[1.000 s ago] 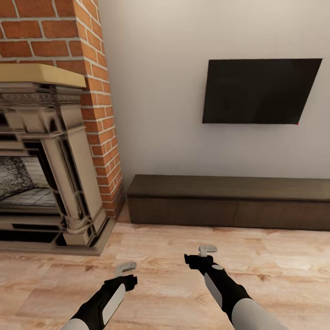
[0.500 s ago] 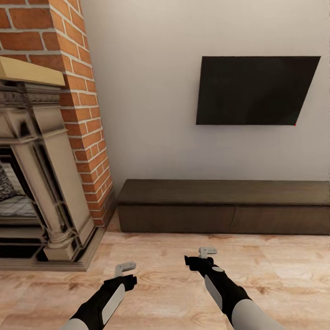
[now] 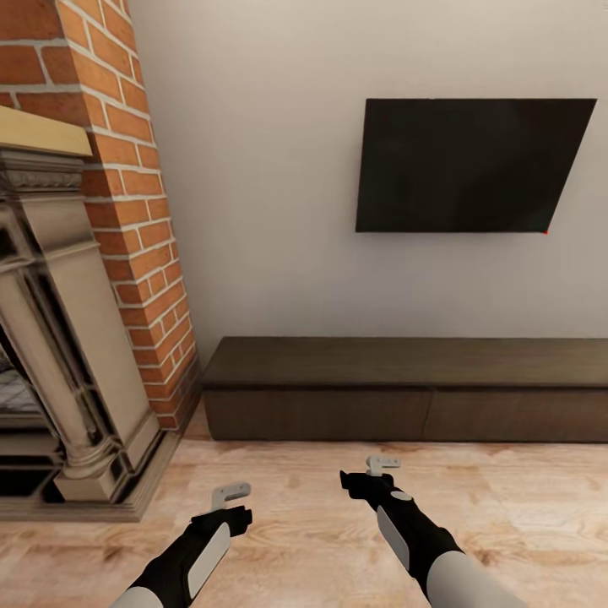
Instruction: Place each of the two pumpkins and all three candles from the living room inside a cabinet in the living room (use any cabinet), then make sure every cabinet is closed, and position the cauldron so it is next to a table in the living room.
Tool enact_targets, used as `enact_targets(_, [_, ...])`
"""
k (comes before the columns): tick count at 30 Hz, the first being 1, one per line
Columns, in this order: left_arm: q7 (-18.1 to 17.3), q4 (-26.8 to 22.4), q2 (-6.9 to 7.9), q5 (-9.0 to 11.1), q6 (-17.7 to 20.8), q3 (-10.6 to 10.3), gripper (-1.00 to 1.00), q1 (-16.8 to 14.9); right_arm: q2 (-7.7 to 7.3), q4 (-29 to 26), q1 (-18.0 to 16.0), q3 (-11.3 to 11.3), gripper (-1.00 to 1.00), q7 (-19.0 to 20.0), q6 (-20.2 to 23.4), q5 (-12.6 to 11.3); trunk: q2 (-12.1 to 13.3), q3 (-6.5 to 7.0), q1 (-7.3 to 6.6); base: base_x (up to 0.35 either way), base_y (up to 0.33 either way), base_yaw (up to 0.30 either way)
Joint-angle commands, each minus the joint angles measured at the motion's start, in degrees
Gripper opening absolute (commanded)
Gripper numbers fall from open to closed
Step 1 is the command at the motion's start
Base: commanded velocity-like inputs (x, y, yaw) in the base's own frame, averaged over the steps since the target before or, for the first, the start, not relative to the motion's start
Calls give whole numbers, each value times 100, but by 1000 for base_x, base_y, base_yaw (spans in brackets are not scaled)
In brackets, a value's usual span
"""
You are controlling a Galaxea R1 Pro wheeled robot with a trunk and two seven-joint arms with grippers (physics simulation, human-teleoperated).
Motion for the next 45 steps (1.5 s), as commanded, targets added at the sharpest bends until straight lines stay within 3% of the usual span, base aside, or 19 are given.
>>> enact_targets(1, [55,-11,5,58,17,-33,100,-3,-4,-10,-1,29,100,-4,28,-59,-2,-6,1,203,-171,0])
enact_targets(36, [55,-9,10,80,-22,-32,100,-4,-10,14,-1,18,100,2,-108,-85,-2,-6,1,109,-57,0])
enact_targets(39, [53,53,20,87,-294,-27,100,-3,-7,16,-1,9,100,251,-200,-394,-2,-6,1,0,0,0])
enact_targets(44, [20,88,55,81,-490,-24,100,-3,-40,284,-1,-25,100,1480,-240,-1575,-2,-6,1,0,0,0])
enact_targets(45, [13,82,60,83,-495,-22,100,-3,-52,351,-1,-27,100,1563,-243,-1670,-2,-6,1,0,0,0])
